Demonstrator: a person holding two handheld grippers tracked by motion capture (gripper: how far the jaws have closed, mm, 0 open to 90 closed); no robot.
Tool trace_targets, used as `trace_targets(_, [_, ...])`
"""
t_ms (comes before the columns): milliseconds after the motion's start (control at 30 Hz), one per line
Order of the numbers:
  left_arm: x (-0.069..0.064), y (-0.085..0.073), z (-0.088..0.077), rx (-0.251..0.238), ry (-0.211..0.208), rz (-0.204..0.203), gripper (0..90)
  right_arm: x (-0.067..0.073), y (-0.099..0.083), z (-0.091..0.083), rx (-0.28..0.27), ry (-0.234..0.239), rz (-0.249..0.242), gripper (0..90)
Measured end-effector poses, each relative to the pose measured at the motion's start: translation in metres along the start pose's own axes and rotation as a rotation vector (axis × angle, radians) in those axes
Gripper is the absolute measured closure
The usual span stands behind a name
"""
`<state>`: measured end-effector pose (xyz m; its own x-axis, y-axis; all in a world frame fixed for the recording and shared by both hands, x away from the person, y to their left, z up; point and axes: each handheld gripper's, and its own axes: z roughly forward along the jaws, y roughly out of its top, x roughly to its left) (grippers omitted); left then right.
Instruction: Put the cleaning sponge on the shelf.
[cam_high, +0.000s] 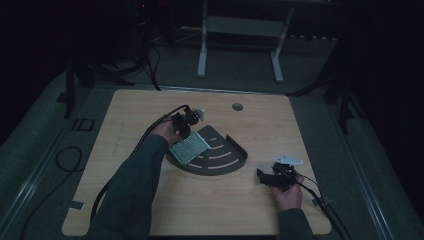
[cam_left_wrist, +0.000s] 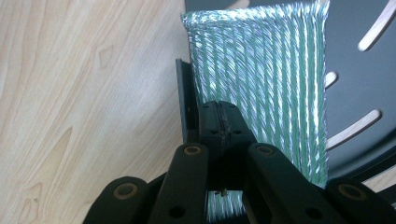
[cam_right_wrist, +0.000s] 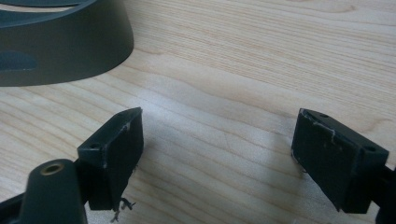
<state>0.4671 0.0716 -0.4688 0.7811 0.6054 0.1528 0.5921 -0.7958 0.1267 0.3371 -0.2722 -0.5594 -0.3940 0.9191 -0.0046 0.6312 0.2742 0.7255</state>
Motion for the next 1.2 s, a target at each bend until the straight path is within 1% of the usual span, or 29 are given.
trace_targets(133, [0.002, -0.001, 0.0, 0.005, 0.001, -0.005, 90.0, 0.0, 0.0, 0.0, 0.0, 0.0, 0.0, 16.4])
trace_targets(233, [0.004, -0.003, -0.003, -0.012, -0.009, -0.013, 89.9, 0.0, 0.0, 0.0, 0.0, 0.0, 0.001, 16.4])
trace_targets(267, [0.006, -0.005, -0.006, -0.03, -0.011, -0.028, 89.6, 0.0, 0.0, 0.0, 0.0, 0.0, 0.0, 16.4])
trace_targets(300, [0.006, -0.005, -0.006, -0.03, -0.011, -0.028, 88.0, 0.0, 0.0, 0.0, 0.0, 0.0, 0.0, 16.4])
trace_targets(333, [0.008, -0.007, -0.009, -0.04, -0.02, -0.032, 88.0, 0.0, 0.0, 0.0, 0.0, 0.0, 0.0, 16.4])
trace_targets(367, [0.011, -0.01, -0.013, -0.062, -0.03, -0.047, 82.1, 0.0, 0.0, 0.0, 0.0, 0.0, 0.001, 16.4])
trace_targets(400, [0.011, -0.01, -0.013, -0.062, -0.03, -0.047, 79.7, 0.0, 0.0, 0.0, 0.0, 0.0, 0.001, 16.4])
trace_targets(433, [0.013, -0.013, -0.016, -0.078, -0.04, -0.055, 79.7, 0.0, 0.0, 0.0, 0.0, 0.0, 0.001, 16.4])
trace_targets(467, [0.014, -0.015, -0.018, -0.09, -0.048, -0.061, 74.7, 0.0, 0.0, 0.0, 0.0, 0.0, 0.001, 16.4])
trace_targets(500, [0.015, -0.018, -0.02, -0.106, -0.059, -0.073, 74.7, 0.0, 0.0, 0.0, 0.0, 0.0, 0.001, 16.4])
trace_targets(533, [0.018, -0.023, -0.024, -0.121, -0.069, -0.083, 72.6, 0.0, 0.0, 0.0, 0.0, 0.0, 0.002, 16.4])
trace_targets(567, [0.019, -0.025, -0.025, -0.133, -0.071, -0.093, 68.6, 0.0, 0.0, 0.0, 0.0, 0.0, 0.001, 16.4])
trace_targets(600, [0.021, -0.029, -0.028, -0.151, -0.076, -0.11, 67.3, 0.0, 0.0, 0.0, 0.0, 0.0, 0.001, 16.4])
trace_targets(633, [0.023, -0.038, -0.032, -0.19, -0.073, -0.129, 66.1, 0.0, 0.0, 0.0, 0.0, 0.0, 0.001, 16.4])
trace_targets(667, [0.023, -0.038, -0.032, -0.19, -0.073, -0.129, 65.4, 0.0, 0.0, 0.0, 0.0, 0.0, 0.001, 16.4])
trace_targets(700, [0.024, -0.043, -0.035, -0.208, -0.066, -0.143, 65.4, 0.0, 0.0, 0.0, 0.0, 0.0, 0.001, 16.4])
trace_targets(733, [0.025, -0.049, -0.036, -0.223, -0.057, -0.152, 64.9, 0.0, 0.0, 0.0, 0.0, 0.0, 0.001, 16.4])
trace_targets(767, [0.025, -0.059, -0.038, -0.24, -0.033, -0.164, 61.8, 0.0, 0.0, 0.0, 0.0, 0.0, 0.0, 16.4])
trace_targets(800, [0.025, -0.059, -0.038, -0.24, -0.033, -0.164, 60.3, 0.0, 0.0, 0.0, 0.0, 0.0, 0.001, 16.4])
trace_targets(833, [0.024, -0.064, -0.038, -0.256, -0.018, -0.175, 60.3, 0.0, 0.0, 0.0, 0.0, 0.0, 0.001, 16.4])
trace_targets(867, [0.025, -0.07, -0.038, -0.275, -0.014, -0.19, 60.0, 0.0, 0.0, 0.0, 0.0, 0.0, 0.0, 16.4])
trace_targets(900, [0.026, -0.075, -0.037, -0.294, -0.015, -0.214, 60.0, 0.0, 0.0, 0.0, 0.0, 0.0, 0.001, 16.5])
trace_targets(1000, [0.03, -0.09, -0.033, -0.315, 0.01, -0.273, 59.0, 0.0, 0.0, 0.0, 0.0, 0.0, 0.001, 16.5])
trace_targets(1033, [0.031, -0.093, -0.032, -0.33, 0.015, -0.283, 58.2, 0.0, 0.0, 0.0, 0.0, 0.0, 0.001, 16.5])
trace_targets(1067, [0.032, -0.098, -0.03, -0.354, 0.013, -0.31, 58.2, 0.0, 0.0, 0.0, 0.0, 0.0, 0.001, 16.5])
trace_targets(1100, [0.034, -0.103, -0.026, -0.363, 0.005, -0.34, 56.9, 0.0, 0.0, 0.0, 0.0, 0.0, 0.001, 16.5])
trace_targets(1133, [0.035, -0.106, -0.023, -0.365, 0.011, -0.356, 56.0, 0.0, 0.0, 0.0, 0.0, 0.0, 0.001, 16.5])
trace_targets(1167, [0.036, -0.11, -0.02, -0.38, 0.033, -0.37, 55.1, 0.0, 0.0, 0.0, 0.0, 0.0, 0.001, 16.5])
trace_targets(1200, [0.038, -0.115, -0.015, -0.401, 0.034, -0.397, 55.1, 0.0, 0.0, 0.0, 0.0, 0.0, 0.001, 16.5])
